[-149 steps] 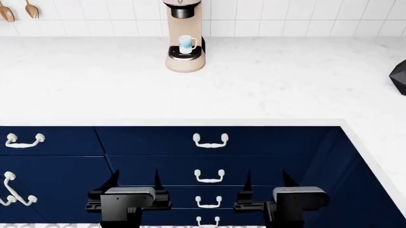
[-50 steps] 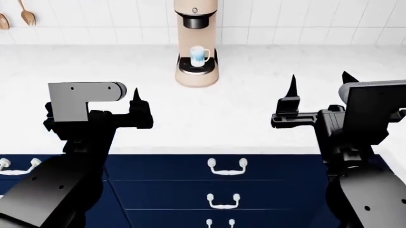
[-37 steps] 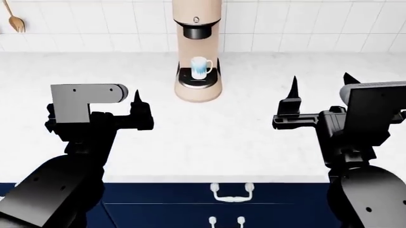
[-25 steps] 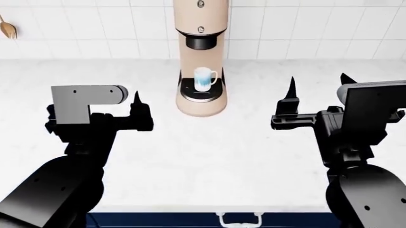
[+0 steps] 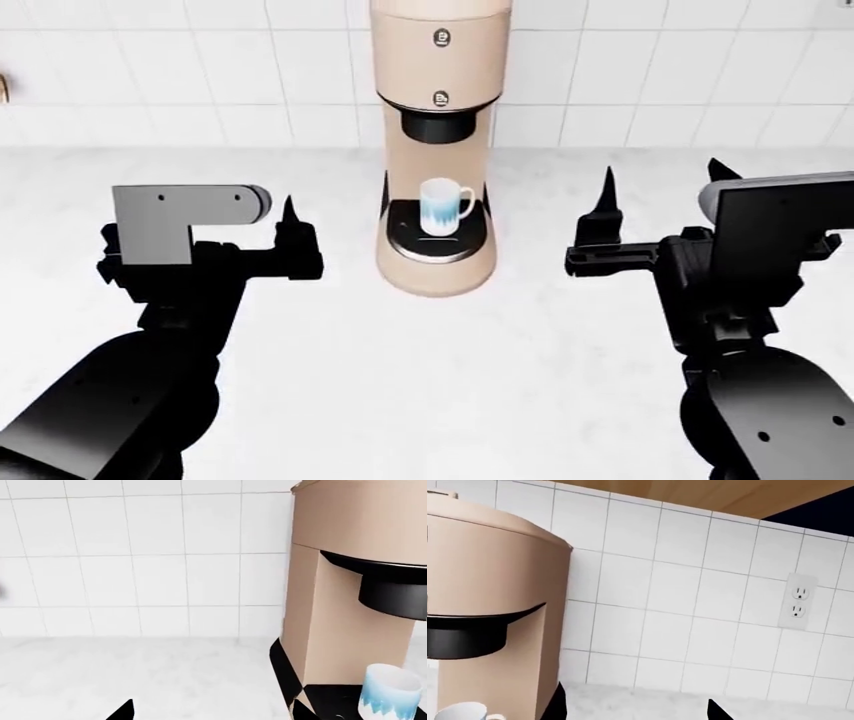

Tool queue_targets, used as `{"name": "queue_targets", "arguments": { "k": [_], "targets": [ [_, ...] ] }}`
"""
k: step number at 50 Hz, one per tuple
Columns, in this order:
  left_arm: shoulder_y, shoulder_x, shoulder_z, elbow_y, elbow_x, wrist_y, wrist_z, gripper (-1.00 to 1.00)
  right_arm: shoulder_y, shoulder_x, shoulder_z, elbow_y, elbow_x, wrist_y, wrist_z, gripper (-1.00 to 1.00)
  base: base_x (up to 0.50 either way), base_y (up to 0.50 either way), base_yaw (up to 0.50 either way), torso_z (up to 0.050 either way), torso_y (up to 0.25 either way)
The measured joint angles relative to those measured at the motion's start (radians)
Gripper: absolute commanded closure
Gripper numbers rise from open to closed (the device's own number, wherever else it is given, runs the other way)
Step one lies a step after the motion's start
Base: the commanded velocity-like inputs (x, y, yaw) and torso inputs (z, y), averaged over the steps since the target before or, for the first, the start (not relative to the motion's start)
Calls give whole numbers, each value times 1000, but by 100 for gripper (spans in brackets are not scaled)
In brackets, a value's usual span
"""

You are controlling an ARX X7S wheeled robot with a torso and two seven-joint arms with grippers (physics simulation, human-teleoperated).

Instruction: Press the button on the coffee machine to serve coffee.

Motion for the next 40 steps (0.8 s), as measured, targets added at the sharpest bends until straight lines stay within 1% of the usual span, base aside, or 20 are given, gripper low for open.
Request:
{"name": "queue_targets", "arguments": {
  "k": [19, 27, 32, 40],
  "targets": [
    [7, -10, 4, -1, -6, 7, -5, -100, -4, 6, -8, 8, 3, -7, 4, -100, 314, 0, 0, 0, 1],
    [6, -10, -1, 15, -20, -7, -10, -100, -7, 6, -7, 13, 6, -11, 7, -100, 31, 0, 0, 0, 0],
    [-9, 2, -21, 67, -60, -67, -17, -100, -11, 4, -6, 17, 8, -13, 8, -100, 0, 0, 0, 0, 0],
    [-81, 55, -105, 193, -189, -255, -40, -100, -17, 2, -5, 25, 12, -19, 10, -100, 0, 0, 0, 0, 0]
  ]
}}
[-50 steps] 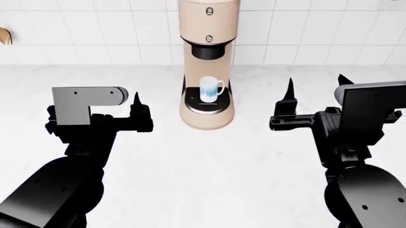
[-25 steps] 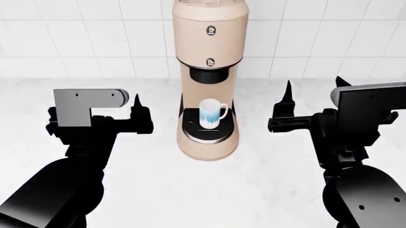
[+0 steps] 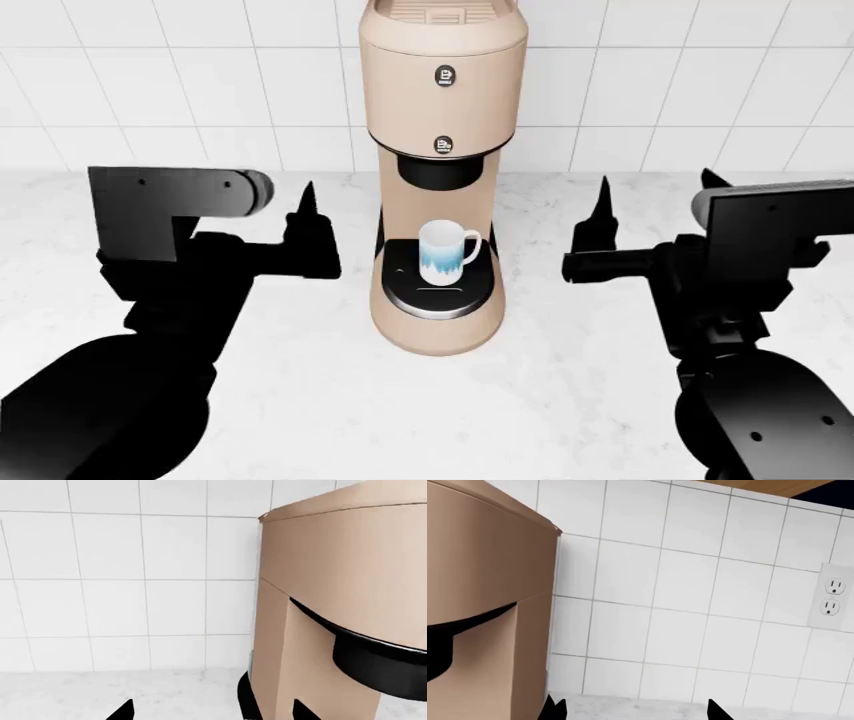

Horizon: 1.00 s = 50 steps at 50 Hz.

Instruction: Press the button on the coffee machine to serve coffee.

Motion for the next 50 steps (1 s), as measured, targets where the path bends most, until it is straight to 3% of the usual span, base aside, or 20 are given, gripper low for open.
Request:
{"name": "queue_targets", "arguments": {
  "k": [9, 20, 35, 42, 50],
  "targets": [
    [-84, 30, -78, 59, -247, -131, -115, -100, -7, -4, -4, 16, 4, -10, 0, -100, 0, 0, 0, 0, 0],
    [-158, 41, -78, 48, -537, -175, -314, -100, -14, -6, -4, 29, 12, -16, 0, -100, 0, 0, 0, 0, 0],
    [-235, 83, 7, 17, -792, -163, -534, -100, -22, -6, 1, 42, 20, -23, 1, -100, 0, 0, 0, 0, 0],
    [-281, 91, 70, -7, -949, -120, -723, -100, -32, -7, 1, 53, 21, -35, 2, -100, 0, 0, 0, 0, 0],
    [-343, 105, 216, -32, -1079, -70, -952, -100, -43, -8, 0, 63, 22, -49, 3, -100, 0, 0, 0, 0, 0]
  ]
}}
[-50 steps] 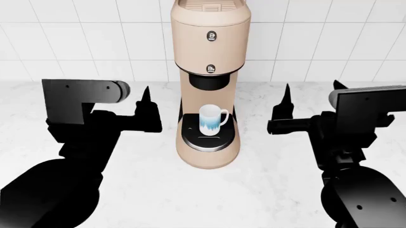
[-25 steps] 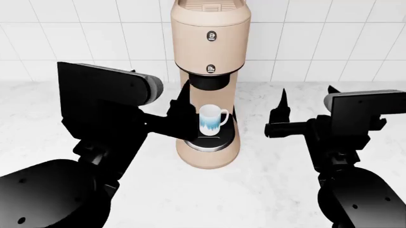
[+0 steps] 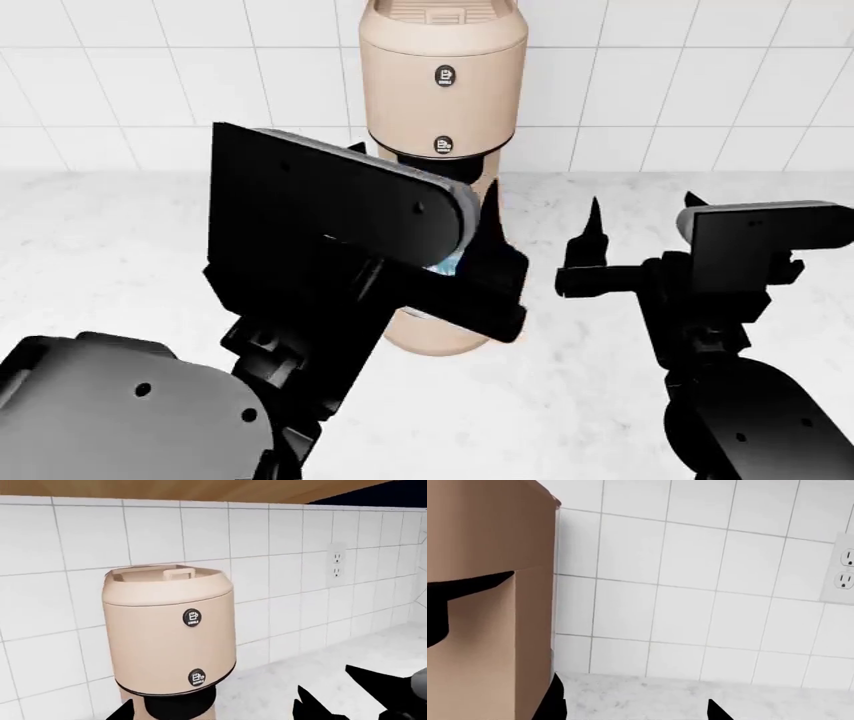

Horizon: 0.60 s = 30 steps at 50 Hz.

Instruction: Press the button on the coffee machine to serve coffee.

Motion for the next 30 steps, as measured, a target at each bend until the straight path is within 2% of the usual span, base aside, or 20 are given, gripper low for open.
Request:
{"name": "queue_targets", "arguments": {
  "k": [6, 13, 14, 30],
  "targets": [
    [-18, 11, 84, -10, 23, 17, -95, -100, -10, 0, 3, 2, 2, -9, 1, -100, 0, 0, 0, 0, 0],
    [-18, 13, 139, -30, 94, 43, -129, -100, -21, 2, 9, 0, 4, -17, 4, -100, 0, 0, 0, 0, 0],
    [-17, 13, 145, -32, 107, 48, -129, 100, -22, 2, 9, -1, 4, -18, 4, -100, 0, 0, 0, 0, 0],
    [-32, 40, 245, -68, 169, 126, -138, 100, -38, 6, 15, 6, 7, -37, 9, -100, 0, 0, 0, 0, 0]
  ]
}}
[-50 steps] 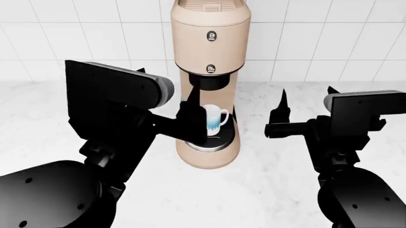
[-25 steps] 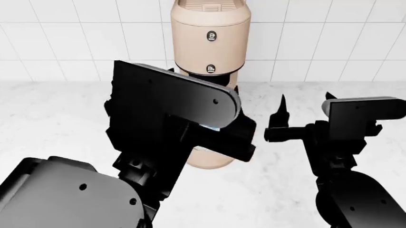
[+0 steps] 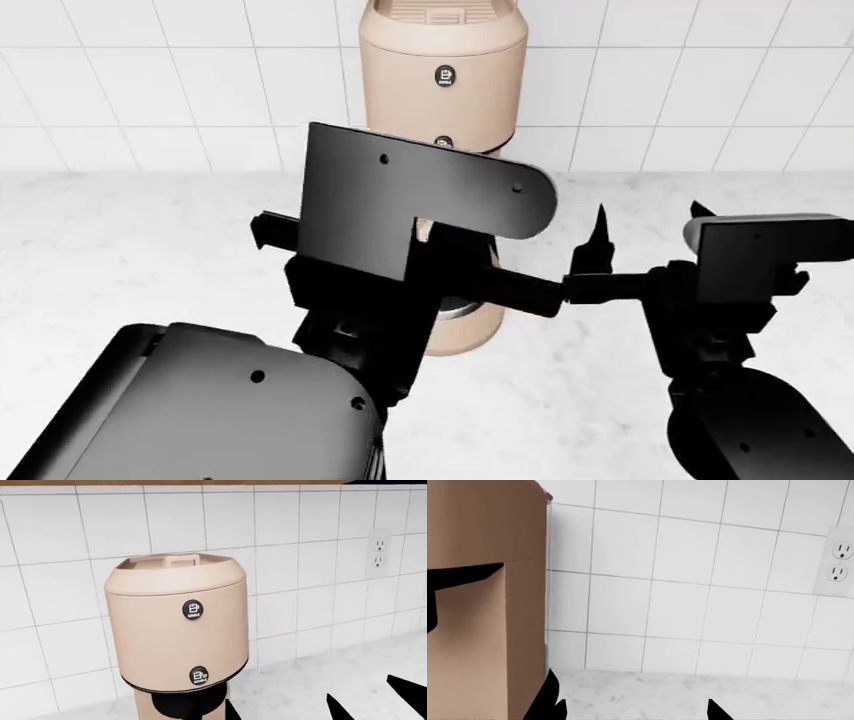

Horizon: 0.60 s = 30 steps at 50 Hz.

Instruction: Press the button on the coffee machine to serve coffee.

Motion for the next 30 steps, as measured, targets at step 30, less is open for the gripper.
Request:
{"name": "queue_targets", "arguments": {
  "k": [30],
  "targets": [
    [-77, -27, 103, -81, 123, 129, 53, 100, -20, 0, -10, 37, 2, -44, 2, -100, 0, 0, 0, 0, 0]
  ]
}}
